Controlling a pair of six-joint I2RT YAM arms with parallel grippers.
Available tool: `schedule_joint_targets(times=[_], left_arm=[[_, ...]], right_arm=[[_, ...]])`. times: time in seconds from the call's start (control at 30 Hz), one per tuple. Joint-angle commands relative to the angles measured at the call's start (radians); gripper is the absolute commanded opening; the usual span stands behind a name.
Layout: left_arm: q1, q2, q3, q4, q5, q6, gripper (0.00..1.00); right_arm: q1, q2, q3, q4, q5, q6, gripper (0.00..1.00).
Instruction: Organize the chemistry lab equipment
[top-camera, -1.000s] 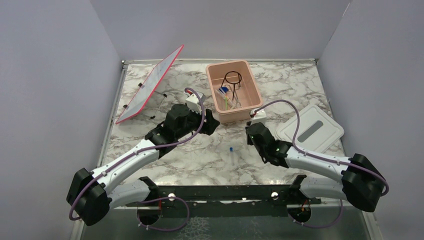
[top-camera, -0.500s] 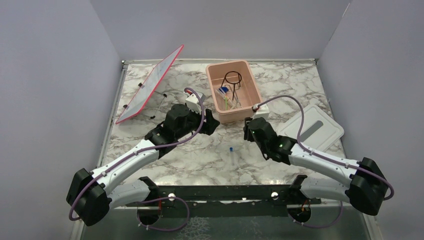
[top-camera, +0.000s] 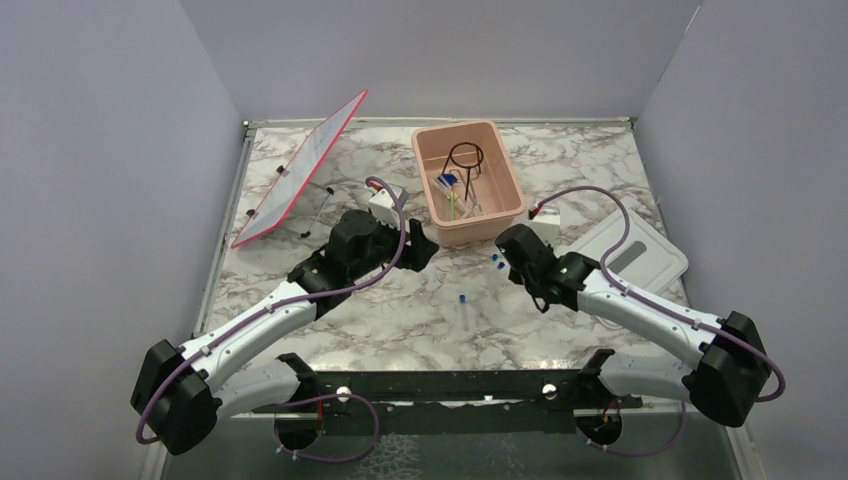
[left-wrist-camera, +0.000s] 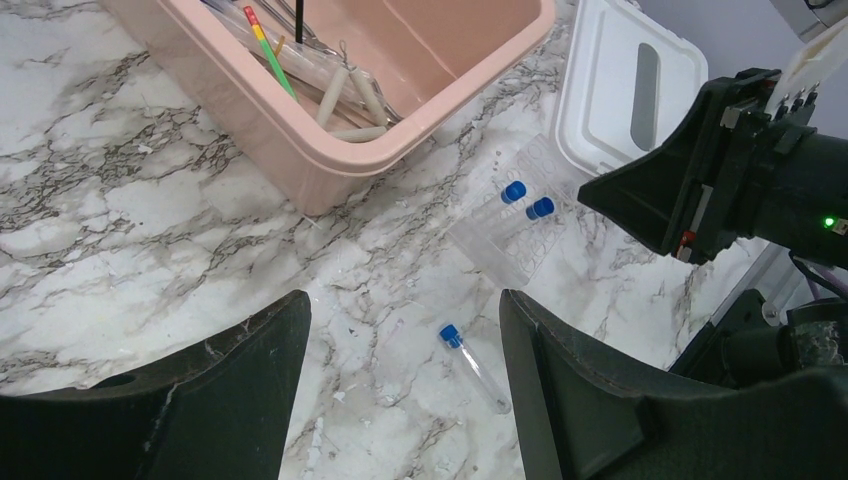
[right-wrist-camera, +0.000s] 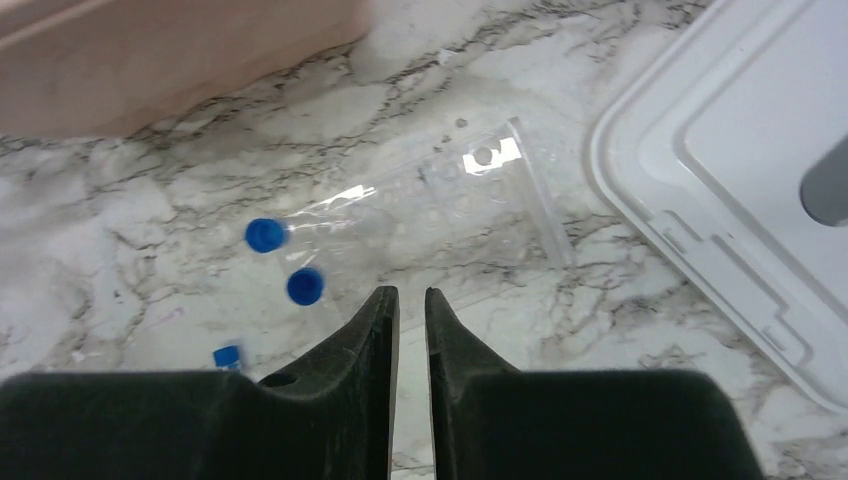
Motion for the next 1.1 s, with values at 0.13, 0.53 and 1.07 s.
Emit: schedule_joint_targets(times=[0.13,0.53,1.07], left_arm=[[0.000,-0.022,-0.017,0.029,-0.003,-0.009,0.72],[0.000,-0.018,-0.016,0.031,-0.001,-0.013,0.72],[0.000,-0.014,-0.019,0.031,-0.004,-0.015,0.72]], right_arm=[[-0.057,0.036,-0.004,-0.105,-0.031,0.083,0.18],[-0.059,0.124,0.033,0.029,-0.102,-0.009,0.18],[-0.059,0.149,0.057,0.134,-0.166,-0.119,0.21]])
